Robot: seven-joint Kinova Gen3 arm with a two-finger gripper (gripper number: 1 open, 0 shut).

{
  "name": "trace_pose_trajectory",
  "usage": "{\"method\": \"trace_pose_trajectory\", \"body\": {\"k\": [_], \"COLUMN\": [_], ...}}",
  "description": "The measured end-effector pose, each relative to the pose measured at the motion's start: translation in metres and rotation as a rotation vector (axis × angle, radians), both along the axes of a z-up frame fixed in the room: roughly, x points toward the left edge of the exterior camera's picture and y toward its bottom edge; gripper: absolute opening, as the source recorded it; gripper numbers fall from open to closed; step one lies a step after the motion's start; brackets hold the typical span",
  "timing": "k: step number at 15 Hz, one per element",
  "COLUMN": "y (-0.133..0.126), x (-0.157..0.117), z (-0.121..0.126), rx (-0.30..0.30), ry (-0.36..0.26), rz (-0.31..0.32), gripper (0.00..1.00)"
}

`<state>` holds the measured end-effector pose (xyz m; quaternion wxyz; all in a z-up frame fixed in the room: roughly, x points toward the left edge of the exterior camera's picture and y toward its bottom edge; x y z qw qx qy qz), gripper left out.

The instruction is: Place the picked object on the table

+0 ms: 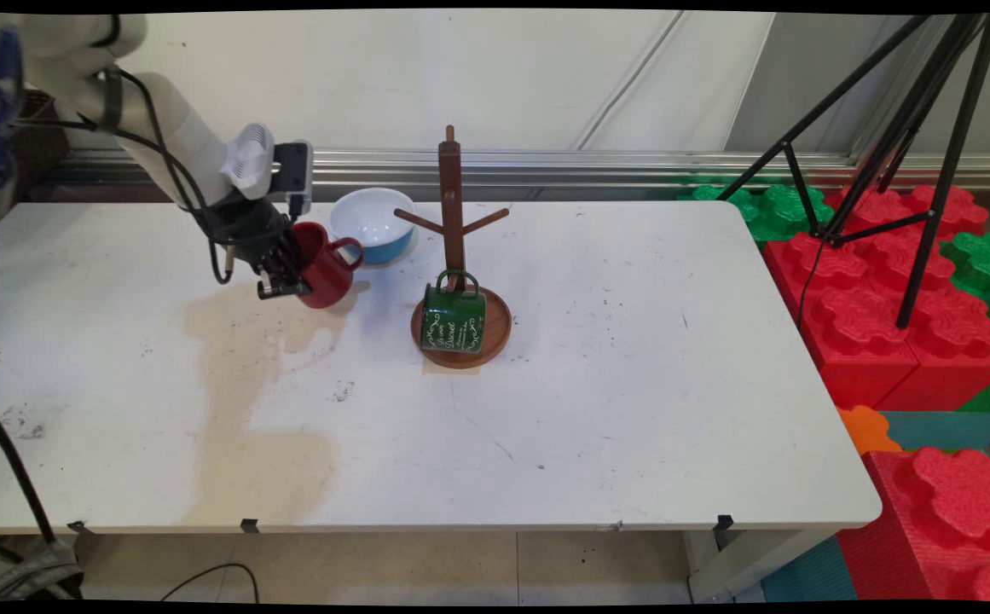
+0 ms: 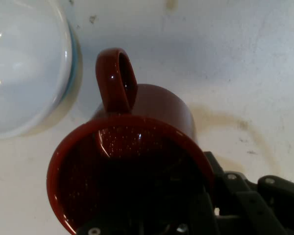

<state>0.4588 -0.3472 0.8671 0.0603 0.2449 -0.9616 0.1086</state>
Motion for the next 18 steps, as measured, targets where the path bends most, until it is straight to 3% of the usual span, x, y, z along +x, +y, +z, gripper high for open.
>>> {"method": "trace_pose_trajectory", "body": {"k": [18], "y": [-0.008], "x": [0.002], "z": [-0.023], "rx": [0.062], "ry": [-0.043], "rz": [0.04], "gripper": [0.0]}}
